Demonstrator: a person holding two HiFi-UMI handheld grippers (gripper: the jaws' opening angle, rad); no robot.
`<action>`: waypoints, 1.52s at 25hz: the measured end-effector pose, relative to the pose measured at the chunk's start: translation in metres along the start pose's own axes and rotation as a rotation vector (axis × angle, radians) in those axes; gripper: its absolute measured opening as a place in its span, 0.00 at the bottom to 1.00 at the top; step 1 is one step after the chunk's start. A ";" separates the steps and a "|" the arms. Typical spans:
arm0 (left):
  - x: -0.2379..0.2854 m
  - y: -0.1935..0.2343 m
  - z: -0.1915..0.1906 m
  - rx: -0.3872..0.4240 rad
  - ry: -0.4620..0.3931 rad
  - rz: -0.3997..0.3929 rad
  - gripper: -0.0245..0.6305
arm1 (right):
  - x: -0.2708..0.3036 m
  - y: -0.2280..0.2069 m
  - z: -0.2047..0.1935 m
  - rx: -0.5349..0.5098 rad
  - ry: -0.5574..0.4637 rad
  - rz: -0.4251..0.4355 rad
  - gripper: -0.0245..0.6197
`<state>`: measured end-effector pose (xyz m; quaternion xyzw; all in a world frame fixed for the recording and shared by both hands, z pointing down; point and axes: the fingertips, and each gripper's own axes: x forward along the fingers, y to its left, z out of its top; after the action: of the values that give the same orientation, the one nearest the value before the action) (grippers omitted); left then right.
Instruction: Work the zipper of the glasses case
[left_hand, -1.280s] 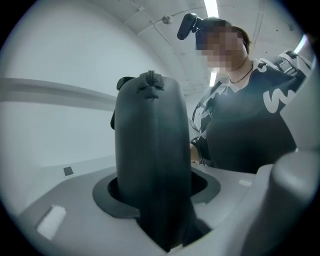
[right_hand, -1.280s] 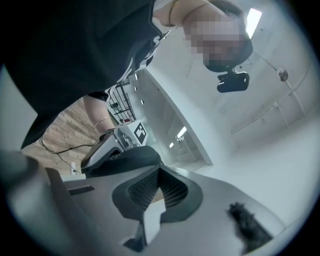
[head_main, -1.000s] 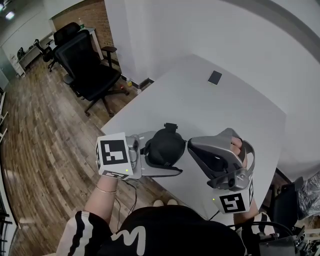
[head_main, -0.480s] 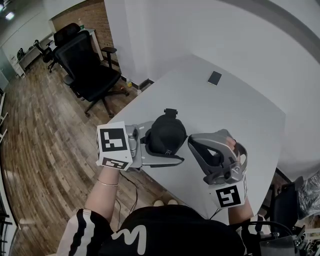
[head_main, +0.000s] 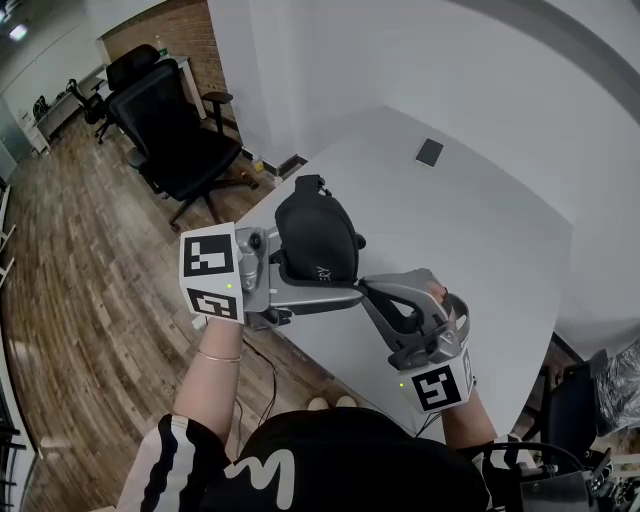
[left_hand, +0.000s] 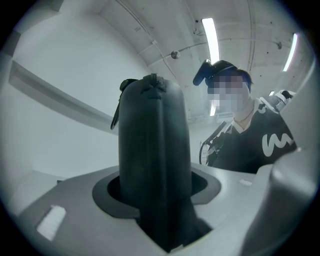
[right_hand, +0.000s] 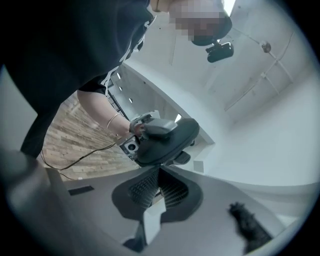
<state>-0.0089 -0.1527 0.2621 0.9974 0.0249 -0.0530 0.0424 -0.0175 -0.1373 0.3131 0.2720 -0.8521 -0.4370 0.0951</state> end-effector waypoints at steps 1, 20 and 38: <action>0.000 0.002 0.002 -0.004 -0.013 0.003 0.43 | 0.001 0.002 -0.001 0.020 -0.006 -0.001 0.05; -0.009 0.020 0.015 -0.014 -0.083 0.104 0.44 | 0.025 0.022 -0.012 0.437 -0.075 0.000 0.05; -0.069 0.052 -0.063 0.170 -0.019 0.885 0.44 | -0.014 -0.047 -0.049 0.656 0.135 -0.280 0.05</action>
<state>-0.0680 -0.2024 0.3366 0.9114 -0.4090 -0.0407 -0.0207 0.0321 -0.1857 0.3063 0.4304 -0.8932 -0.1301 -0.0022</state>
